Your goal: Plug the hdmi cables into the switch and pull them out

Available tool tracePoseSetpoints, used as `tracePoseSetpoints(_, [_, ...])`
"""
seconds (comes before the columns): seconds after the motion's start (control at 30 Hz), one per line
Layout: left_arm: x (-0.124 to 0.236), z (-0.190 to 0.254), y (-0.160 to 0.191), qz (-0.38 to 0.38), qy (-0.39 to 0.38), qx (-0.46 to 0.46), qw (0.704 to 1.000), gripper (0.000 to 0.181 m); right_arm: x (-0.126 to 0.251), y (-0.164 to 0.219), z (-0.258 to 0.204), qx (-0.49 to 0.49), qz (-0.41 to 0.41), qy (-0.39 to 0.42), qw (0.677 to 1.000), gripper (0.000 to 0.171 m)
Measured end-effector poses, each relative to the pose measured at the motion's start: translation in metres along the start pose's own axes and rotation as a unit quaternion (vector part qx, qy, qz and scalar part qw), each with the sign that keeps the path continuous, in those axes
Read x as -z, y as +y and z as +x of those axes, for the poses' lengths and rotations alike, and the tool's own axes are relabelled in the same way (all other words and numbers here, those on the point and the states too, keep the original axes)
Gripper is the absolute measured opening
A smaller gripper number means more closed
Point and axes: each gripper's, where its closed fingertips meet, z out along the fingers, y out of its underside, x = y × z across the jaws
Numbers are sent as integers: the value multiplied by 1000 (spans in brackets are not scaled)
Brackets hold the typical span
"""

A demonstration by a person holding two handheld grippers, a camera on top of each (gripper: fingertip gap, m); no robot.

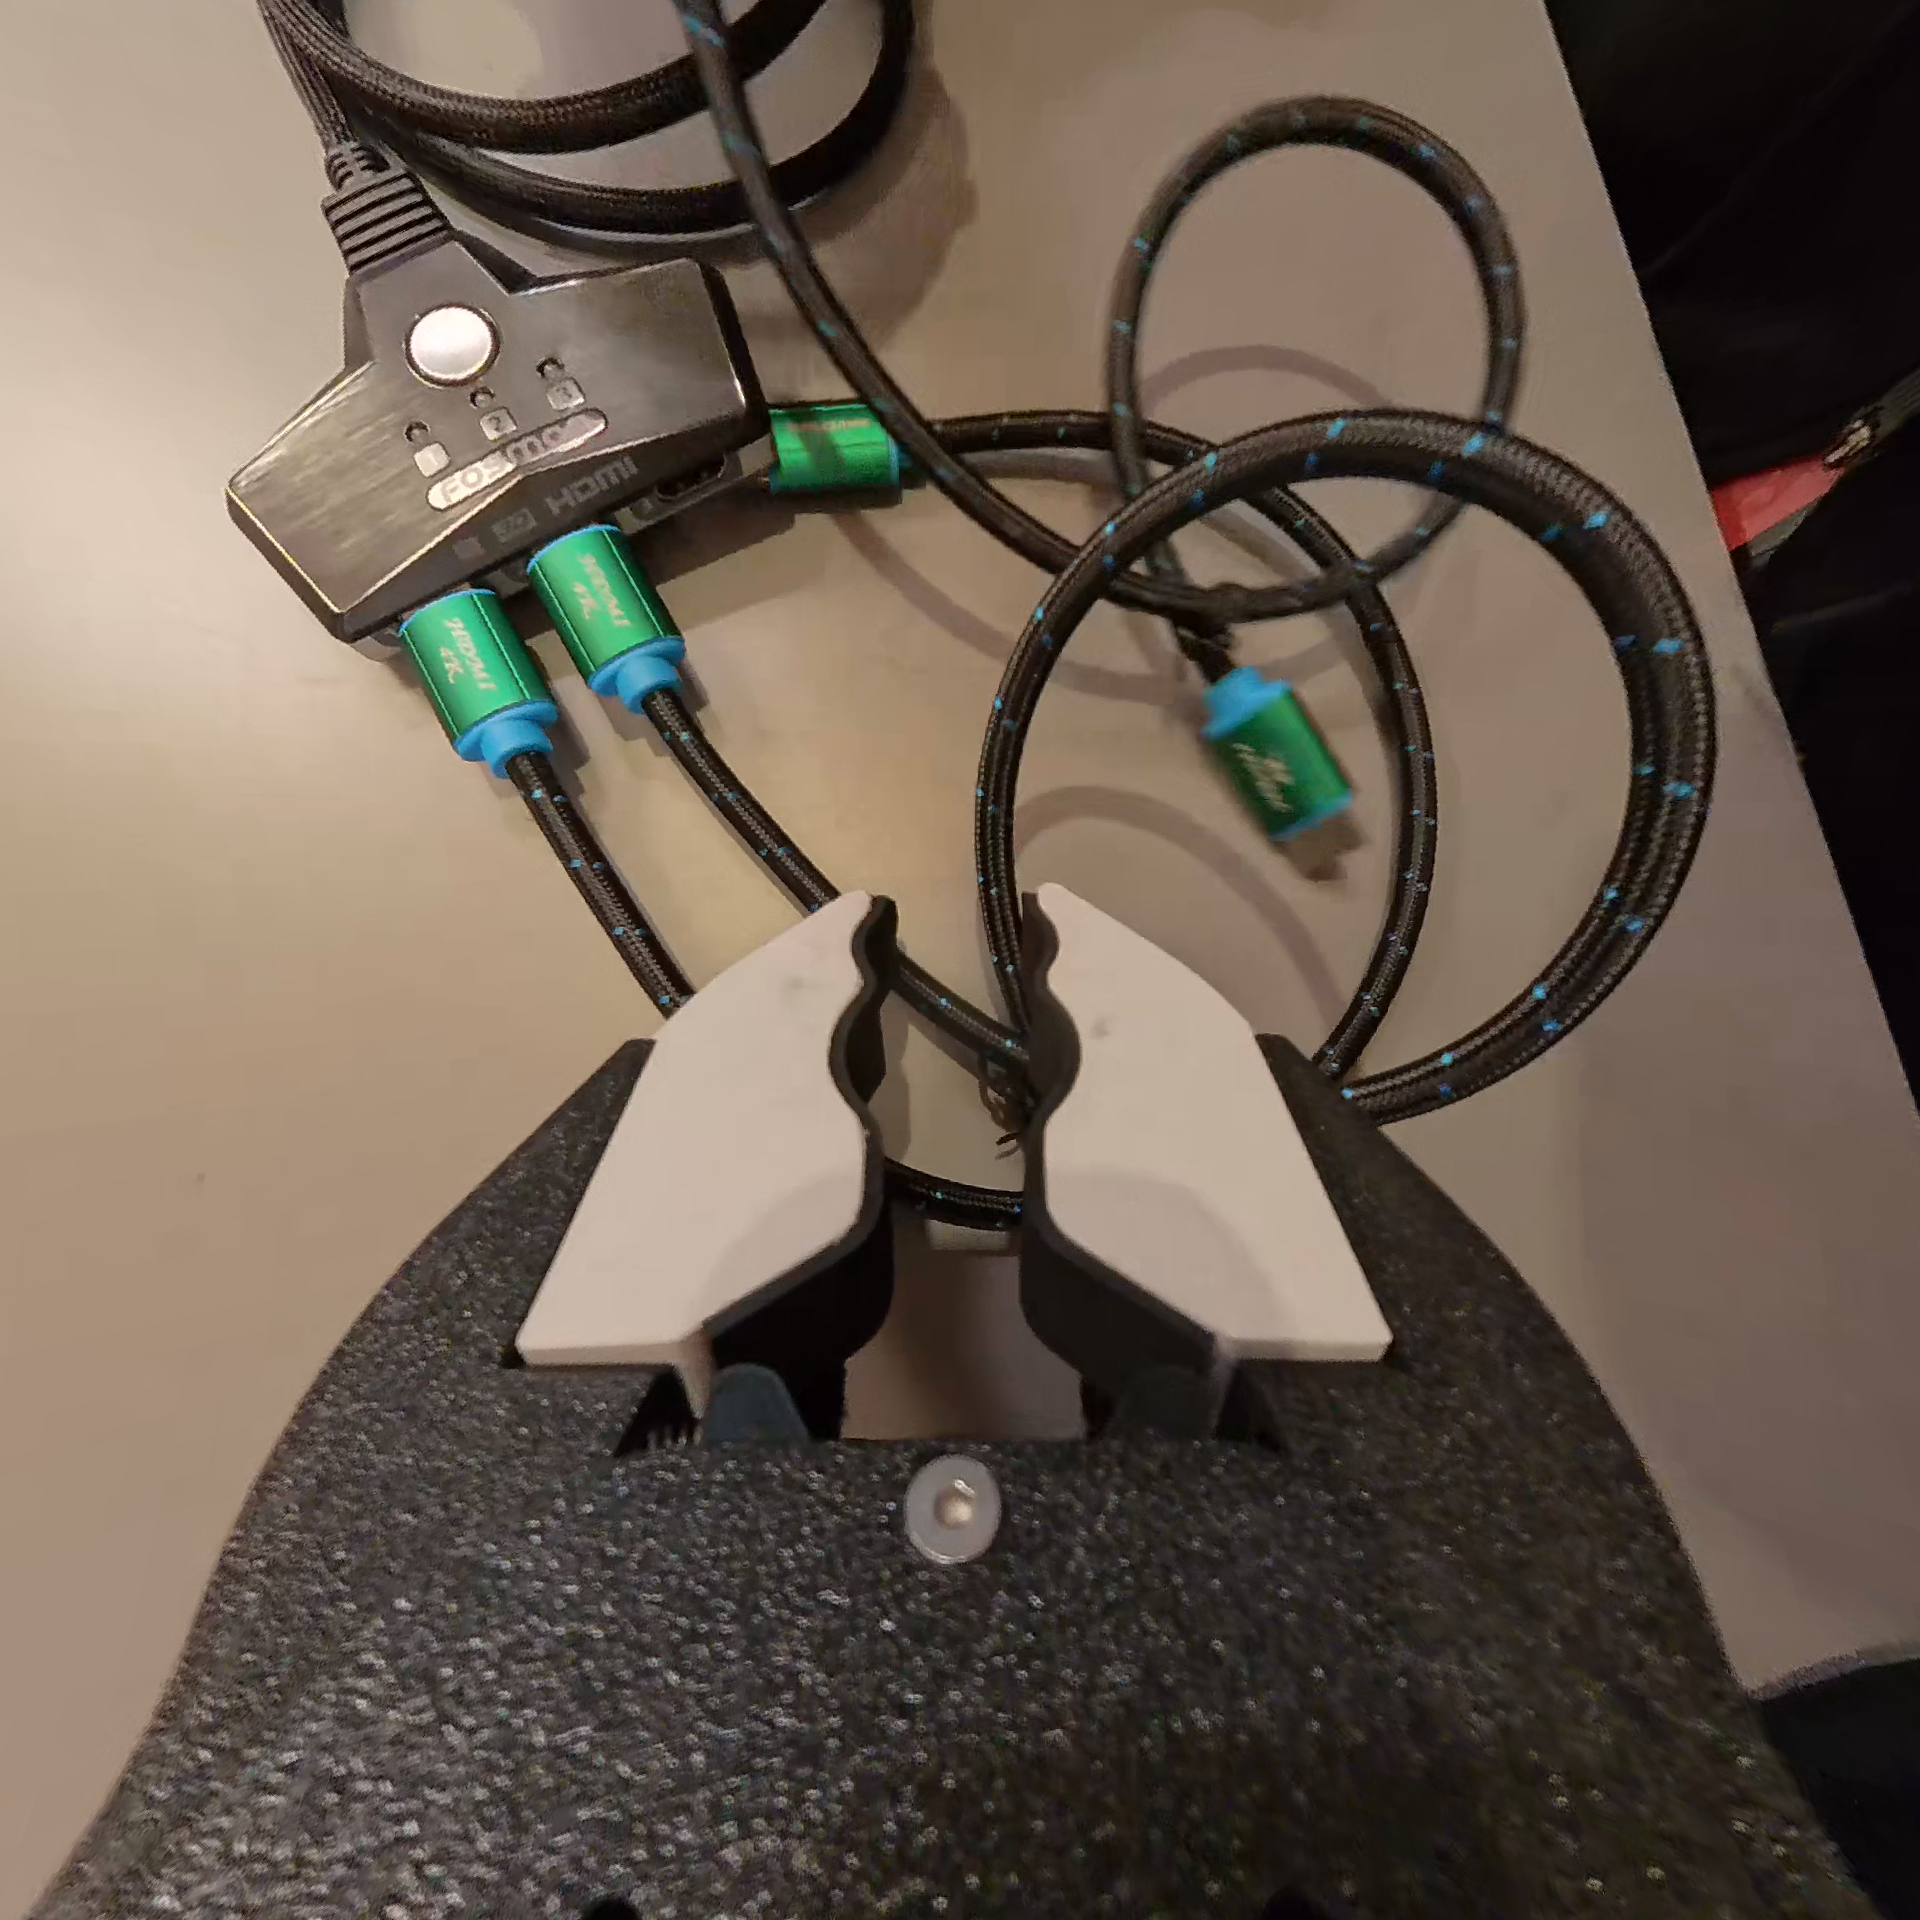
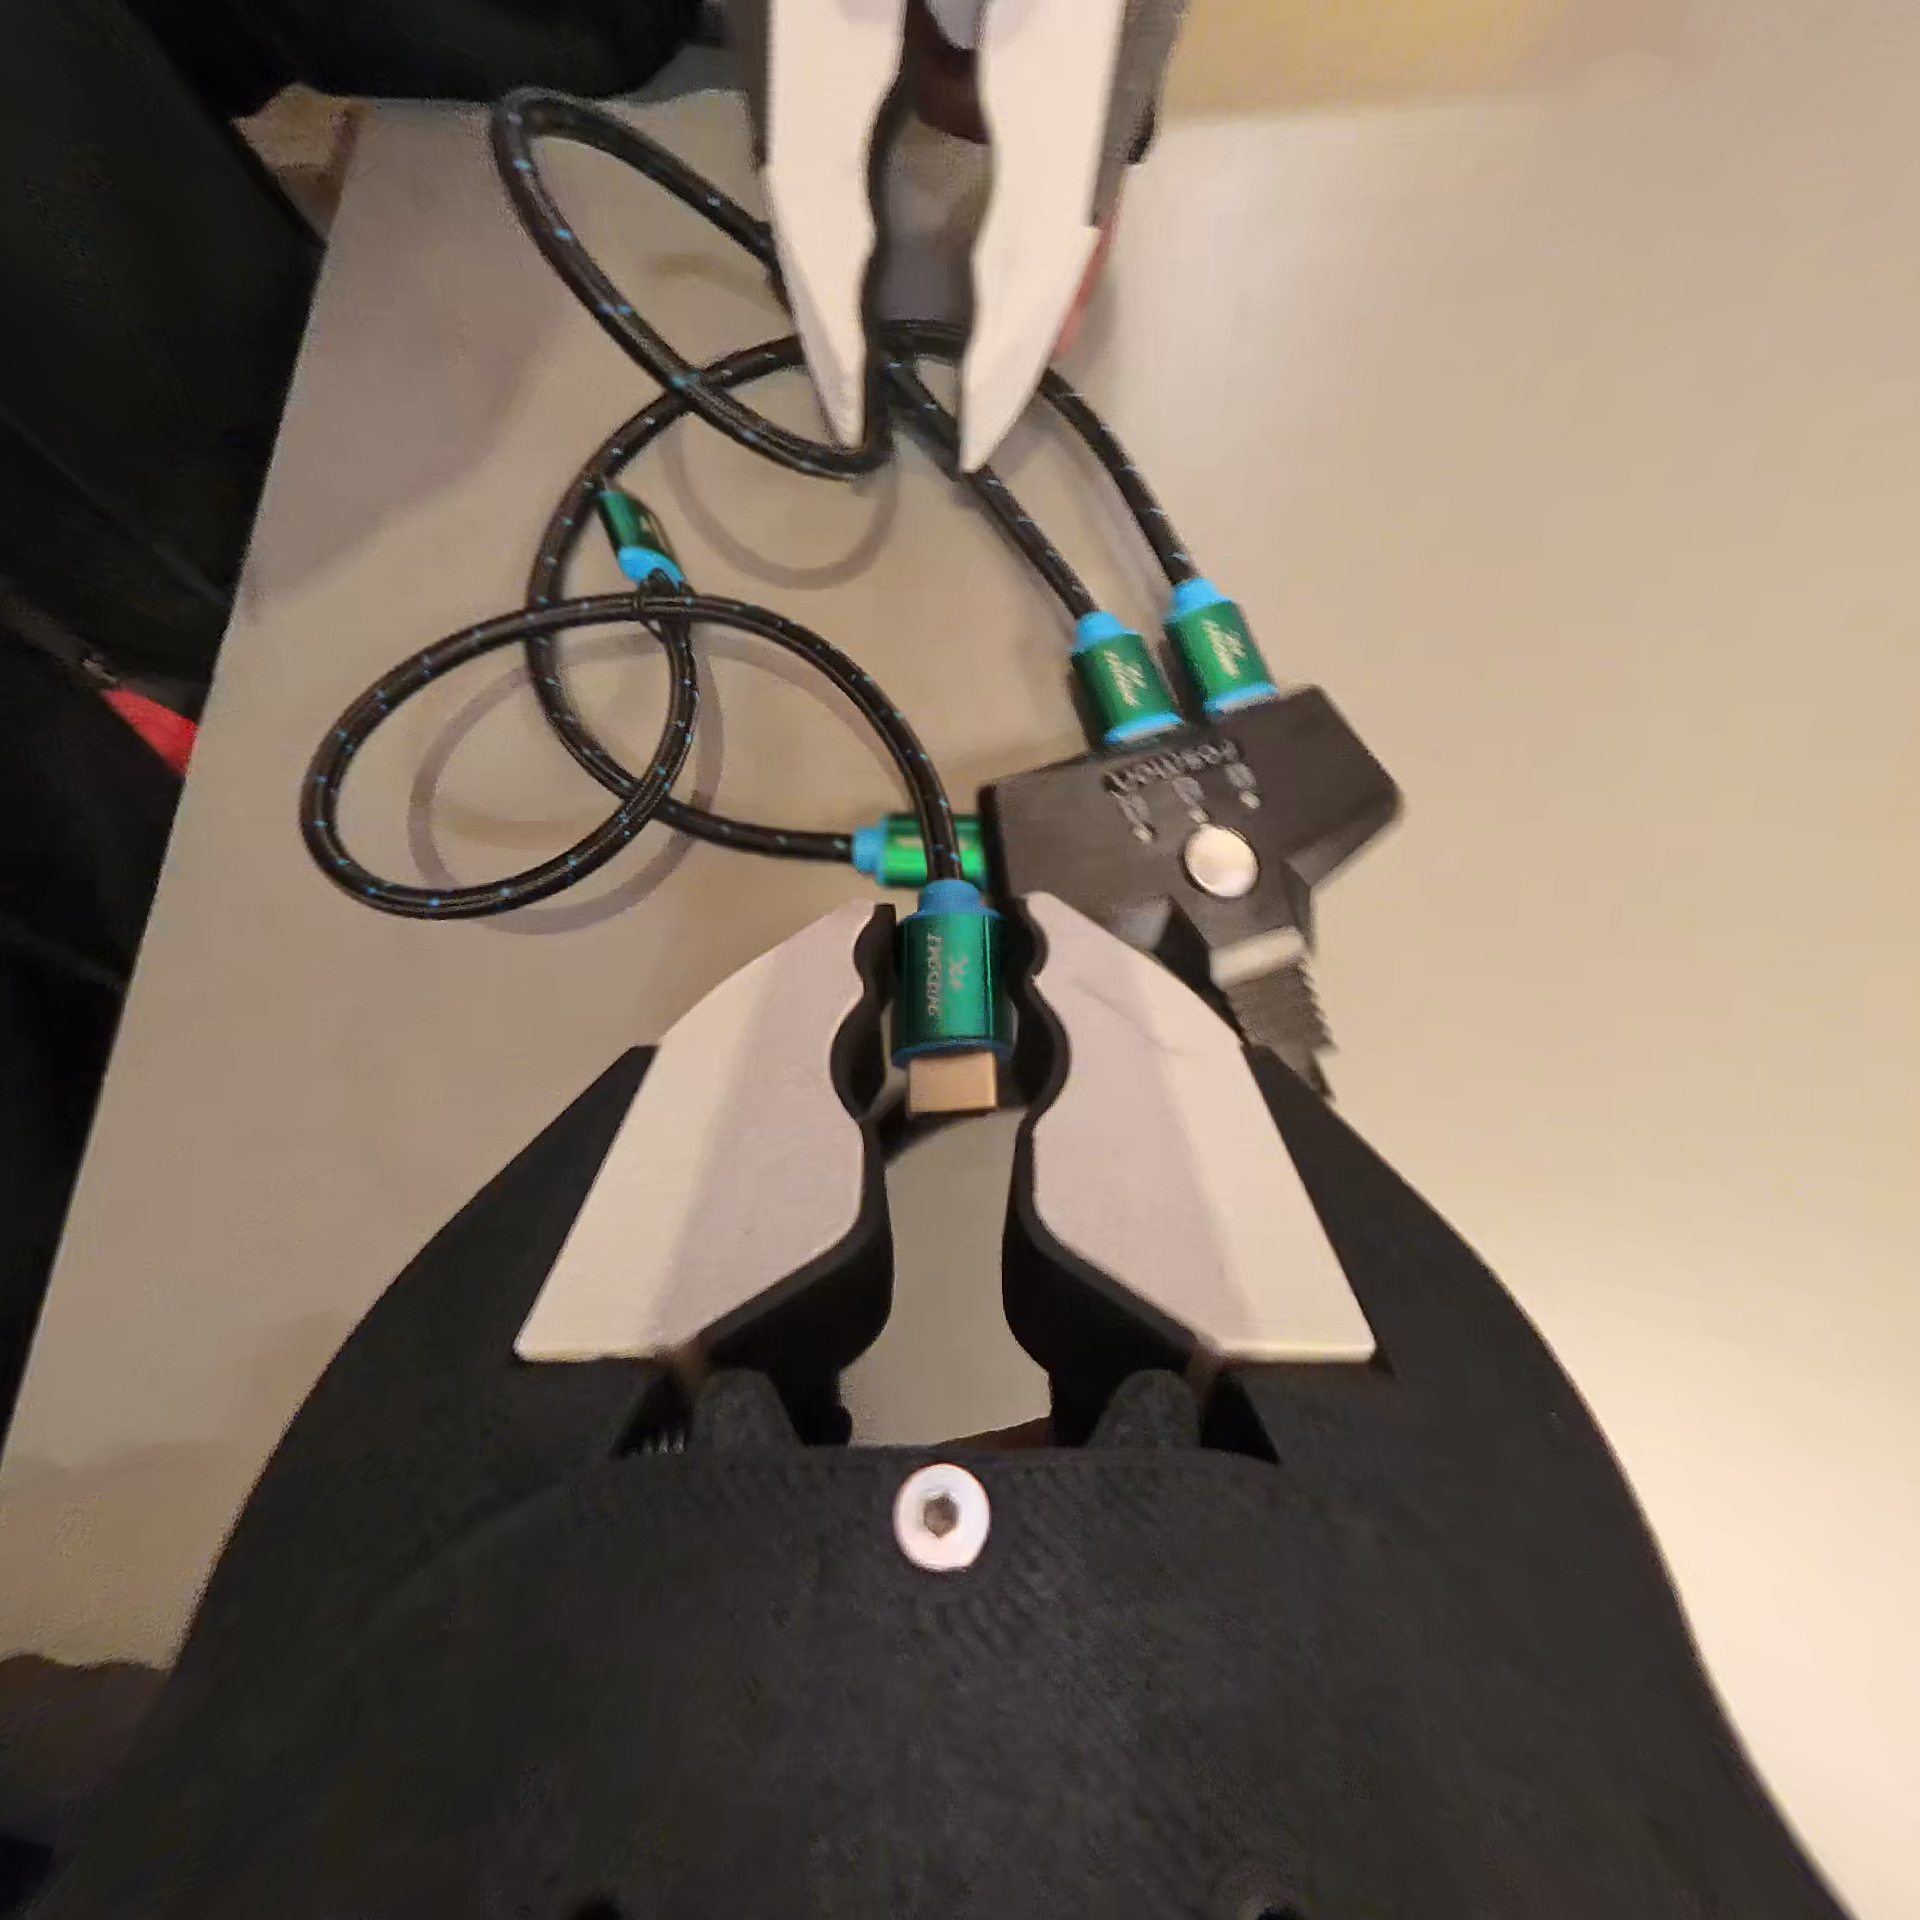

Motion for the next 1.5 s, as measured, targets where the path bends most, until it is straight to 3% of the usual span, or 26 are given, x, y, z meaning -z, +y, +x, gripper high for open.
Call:
tracePoseSetpoints(0.27, [7, -6, 2, -1, -14, 6, 1000, 42, -41, -7, 2, 48, -38, 31, 998, 21])
tracePoseSetpoints(0.5, [9, -7, 0, 9, -11, 15, 1000, 42, -13, -11, 4, 45, 4, 28, 999, 20])
tracePoseSetpoints(0.63, [9, -8, -2, 14, -13, 15, 1000, 42, 5, -22, -5, 29, 68, -17, 997, 20])
tracePoseSetpoints(0.77, [10, -10, -4, 24, -15, 20, 999, 42, 1, -31, -11, 6, 111, -55, 992, 11])
tracePoseSetpoints(0.83, [11, -11, -6, 29, -15, 21, 999, 43, -11, -30, -11, 7, 92, -51, 994, 10])
tracePoseSetpoints(0.87, [11, -11, -6, 29, -15, 21, 999, 43, -17, -27, -11, 12, 77, -45, 996, 0])
tracePoseSetpoints(0.97, [10, -10, -6, 28, -15, 21, 999, 42, -29, -19, -9, 22, 38, -26, 999, 0])
tracePoseSetpoints(1.1, [8, -11, -6, 26, -14, 22, 999, 42, -31, -4, -1, 25, -8, 9, 1000, 23])
tracePoseSetpoints(1.2, [9, -11, -6, 27, -15, 22, 999, 42, -22, 4, 3, 38, -25, 38, 998, 28])
tracePoseSetpoints(1.43, [7, -11, -6, 28, -8, 27, 999, 42, -30, 20, 6, 91, -76, 96, 988, 29])
tracePoseSetpoints(1.5, [6, -11, -6, 29, -7, 28, 999, 43, -33, 20, 10, 106, -82, 114, 984, 22])
